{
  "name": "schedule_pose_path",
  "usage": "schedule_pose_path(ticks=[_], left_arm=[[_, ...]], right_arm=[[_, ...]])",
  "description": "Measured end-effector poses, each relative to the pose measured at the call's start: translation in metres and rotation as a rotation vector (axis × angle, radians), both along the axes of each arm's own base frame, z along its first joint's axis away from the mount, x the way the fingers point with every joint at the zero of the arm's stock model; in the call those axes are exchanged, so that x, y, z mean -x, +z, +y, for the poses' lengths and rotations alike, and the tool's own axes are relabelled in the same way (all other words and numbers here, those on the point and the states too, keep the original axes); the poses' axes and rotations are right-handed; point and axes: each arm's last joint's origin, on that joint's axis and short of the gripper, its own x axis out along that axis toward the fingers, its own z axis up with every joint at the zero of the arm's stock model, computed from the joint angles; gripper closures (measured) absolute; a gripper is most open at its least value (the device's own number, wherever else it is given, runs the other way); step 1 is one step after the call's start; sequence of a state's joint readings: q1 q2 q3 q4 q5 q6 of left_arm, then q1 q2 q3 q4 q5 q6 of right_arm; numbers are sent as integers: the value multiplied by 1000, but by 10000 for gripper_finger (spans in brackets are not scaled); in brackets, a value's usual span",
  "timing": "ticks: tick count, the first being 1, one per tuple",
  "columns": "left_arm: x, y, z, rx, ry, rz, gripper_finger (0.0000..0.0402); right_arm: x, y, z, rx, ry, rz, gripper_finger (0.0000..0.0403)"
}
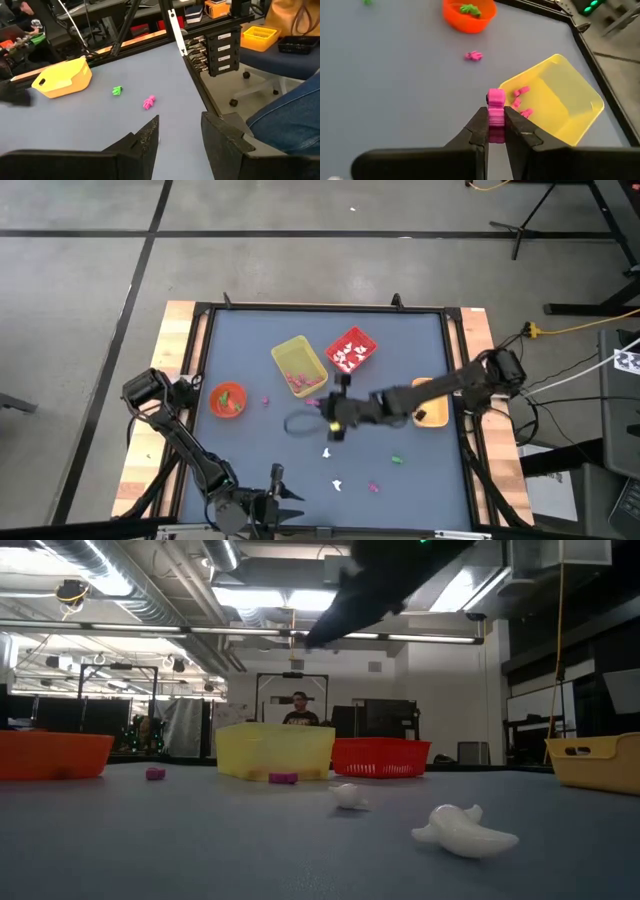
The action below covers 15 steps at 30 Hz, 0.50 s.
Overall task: Sort Halloween decoration
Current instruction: Put the pink skeleton toy into the yellow bin
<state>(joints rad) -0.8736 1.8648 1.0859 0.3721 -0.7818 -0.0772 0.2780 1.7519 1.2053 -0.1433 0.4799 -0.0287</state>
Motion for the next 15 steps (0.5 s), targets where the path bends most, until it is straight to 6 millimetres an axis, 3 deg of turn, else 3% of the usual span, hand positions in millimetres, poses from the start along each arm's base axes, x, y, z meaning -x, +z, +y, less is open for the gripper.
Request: schedule_pose_path(ticks=[7, 15], left_arm=[[0, 0, 0, 2, 1, 0, 270], [0, 0, 0, 2, 0, 0, 270]], right_arm=[[-15, 2, -71, -167, 8, -17, 362], [-15, 2, -128, -193, -107, -33, 362]])
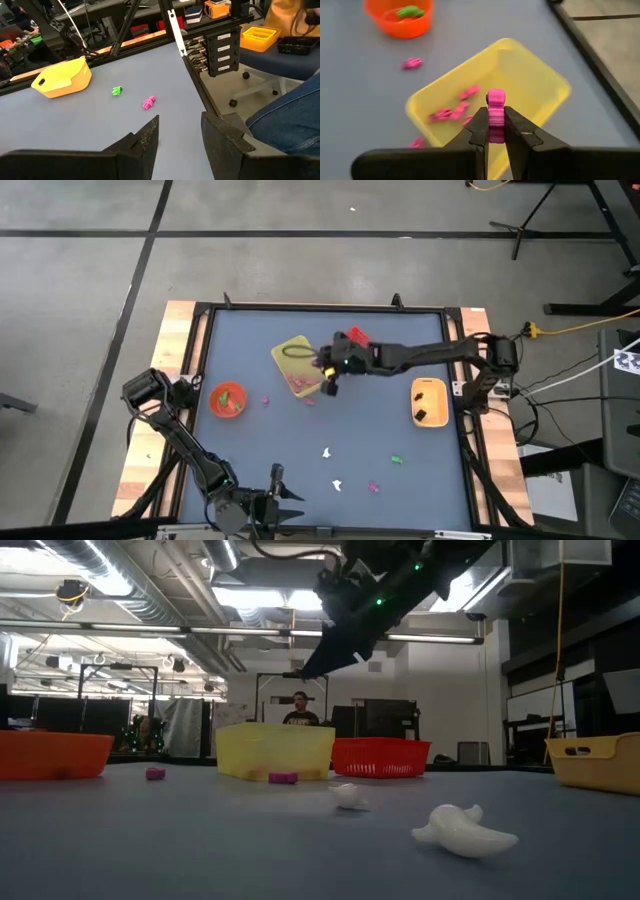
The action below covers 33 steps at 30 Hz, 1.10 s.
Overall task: Sort Halloween decoration
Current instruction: Put the pink skeleton toy into the yellow bin, then put the white ghost toy into the red bin
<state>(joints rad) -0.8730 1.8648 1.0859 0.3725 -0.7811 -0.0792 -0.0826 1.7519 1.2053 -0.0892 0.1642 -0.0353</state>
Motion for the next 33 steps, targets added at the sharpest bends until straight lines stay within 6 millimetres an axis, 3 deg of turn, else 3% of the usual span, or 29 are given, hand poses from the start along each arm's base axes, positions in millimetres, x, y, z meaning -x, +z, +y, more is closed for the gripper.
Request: schedule_pose_path(ticks=[5, 10, 17, 27, 33], left_arm=[[0, 0, 0, 0, 0, 0, 270], [0, 0, 0, 0, -1, 0, 270], [0, 0, 0, -2, -1, 1, 270], [0, 0, 0, -4, -1, 3, 270], [0, -1, 0, -5, -1, 4, 270]], right_arm=[[0, 5, -23, 6, -59, -60, 362], [-2, 10, -33, 0, -64, -131, 362], [-7, 18, -30, -20, -6, -222, 362], [-7, 18, -30, -29, 9, -225, 359], [-7, 18, -30, -29, 9, -225, 308]])
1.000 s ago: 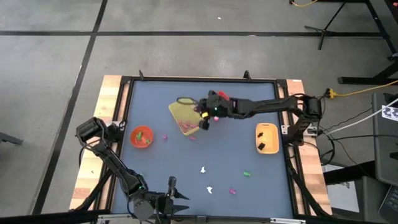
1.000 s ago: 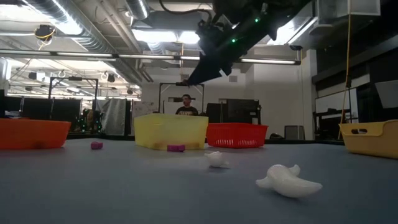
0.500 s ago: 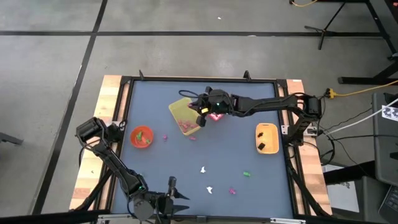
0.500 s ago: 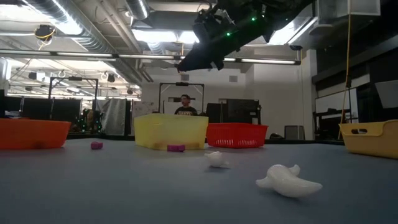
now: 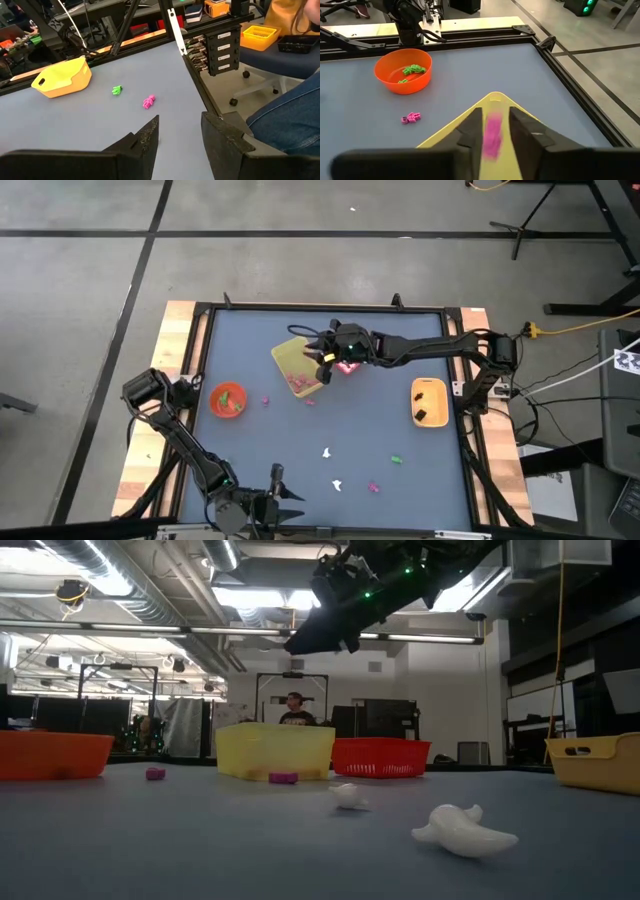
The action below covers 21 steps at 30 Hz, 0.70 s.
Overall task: Sort Halloween decoration
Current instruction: Put the white ghost toy into the red bin
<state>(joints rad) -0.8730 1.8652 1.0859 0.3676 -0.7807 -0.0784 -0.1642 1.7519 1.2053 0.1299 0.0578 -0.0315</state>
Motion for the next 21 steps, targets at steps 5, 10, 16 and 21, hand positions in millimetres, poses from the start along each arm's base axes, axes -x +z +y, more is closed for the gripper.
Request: schedule_pose_path(ticks=[5, 10, 16, 21], left_arm=[[0, 0, 0, 0, 0, 0, 270], [0, 0, 0, 0, 0, 0, 270], [0, 0, 0, 0, 0, 0, 270], [0, 0, 0, 0, 0, 0, 270]], right_arm=[[0, 0, 0, 0, 0, 0, 243], [1, -1, 0, -4, -1, 13, 207], [4, -8, 1, -98, -41, 75, 198], [9, -17, 6, -172, 27, 180, 198]])
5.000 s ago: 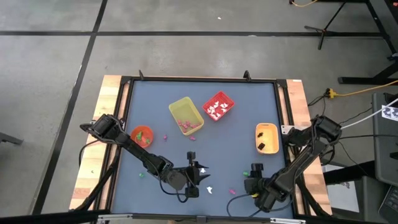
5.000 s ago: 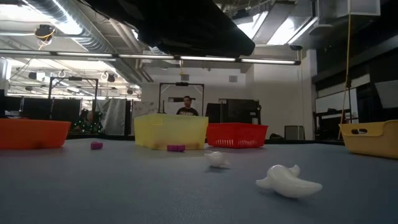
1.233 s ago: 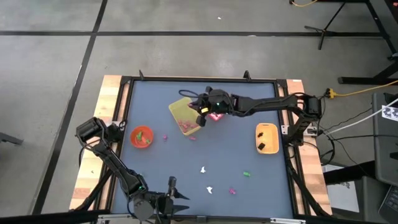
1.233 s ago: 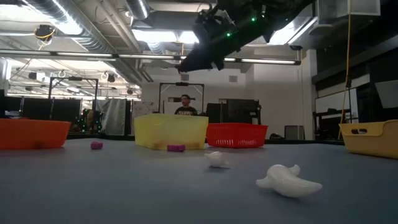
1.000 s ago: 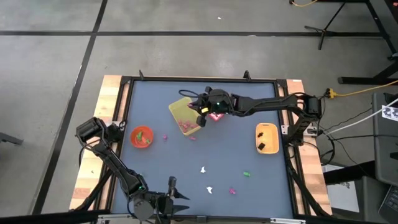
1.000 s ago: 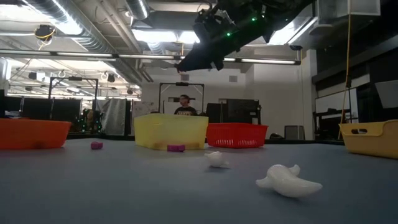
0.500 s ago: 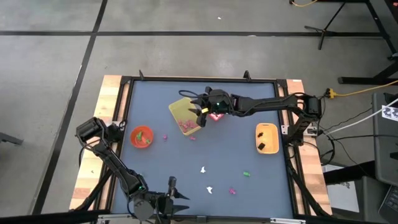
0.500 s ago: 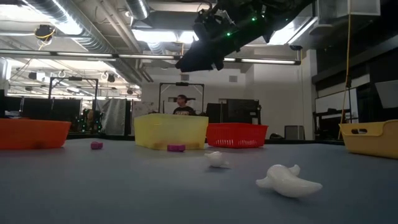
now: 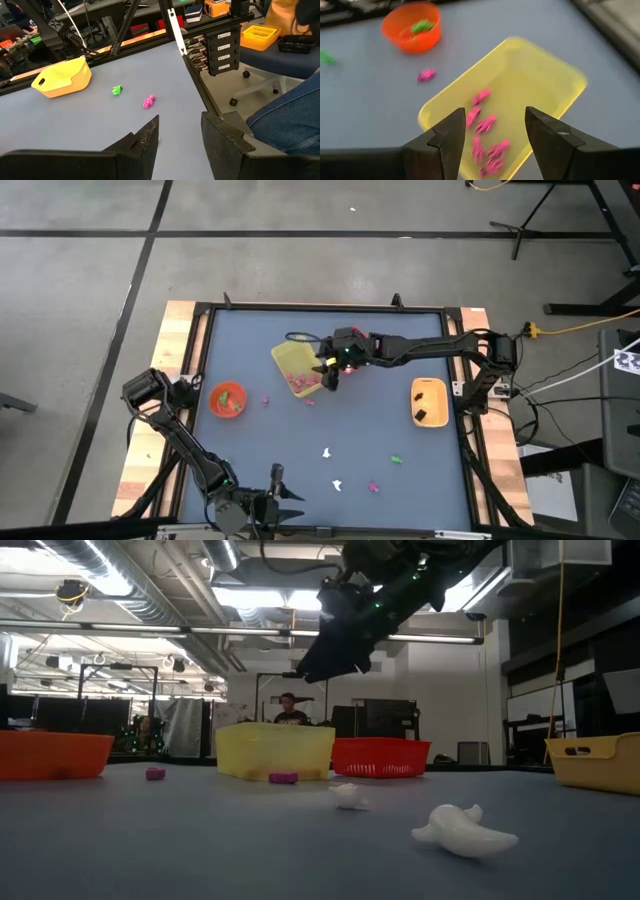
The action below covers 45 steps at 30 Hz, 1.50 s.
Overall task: Sort Halloween decoration
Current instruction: Put the white ghost toy into the red bin
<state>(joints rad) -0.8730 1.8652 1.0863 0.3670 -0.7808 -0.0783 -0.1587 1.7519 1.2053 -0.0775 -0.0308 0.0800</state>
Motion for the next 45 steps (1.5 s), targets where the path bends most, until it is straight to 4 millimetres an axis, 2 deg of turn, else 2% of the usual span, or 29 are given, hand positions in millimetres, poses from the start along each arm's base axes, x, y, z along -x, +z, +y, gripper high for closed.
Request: schedule_pose_path(ticks=[5, 10, 13, 20, 24, 27, 32, 37, 41, 45], left_arm=[[0, 0, 0, 0, 0, 0, 270], [0, 0, 0, 0, 0, 0, 270], [0, 0, 0, 0, 0, 0, 270], [-1, -1, 1, -7, 7, 5, 270], [-3, -1, 4, 15, 29, 13, 270], [-6, -2, 7, 26, 42, 17, 270], [-10, -3, 12, 12, 58, 28, 270], [-15, -3, 17, 12, 76, 28, 270], [-18, -3, 21, 12, 90, 28, 270], [-22, -3, 24, 12, 103, 28, 270]], right_arm=[[0, -4, 25, -13, 87, 51, 198], [0, -4, 71, 13, 228, 63, 198], [9, -1, 98, 71, 350, 116, 198], [59, 30, 145, 92, 483, 242, 198], [89, 49, 172, 115, 473, 247, 198], [109, 55, 193, 143, 442, 238, 198], [138, 48, 231, 137, 405, 225, 198], [165, 32, 259, 70, 326, 207, 198], [188, 20, 274, 47, 264, 190, 198], [205, 6, 280, 44, 184, 159, 198]])
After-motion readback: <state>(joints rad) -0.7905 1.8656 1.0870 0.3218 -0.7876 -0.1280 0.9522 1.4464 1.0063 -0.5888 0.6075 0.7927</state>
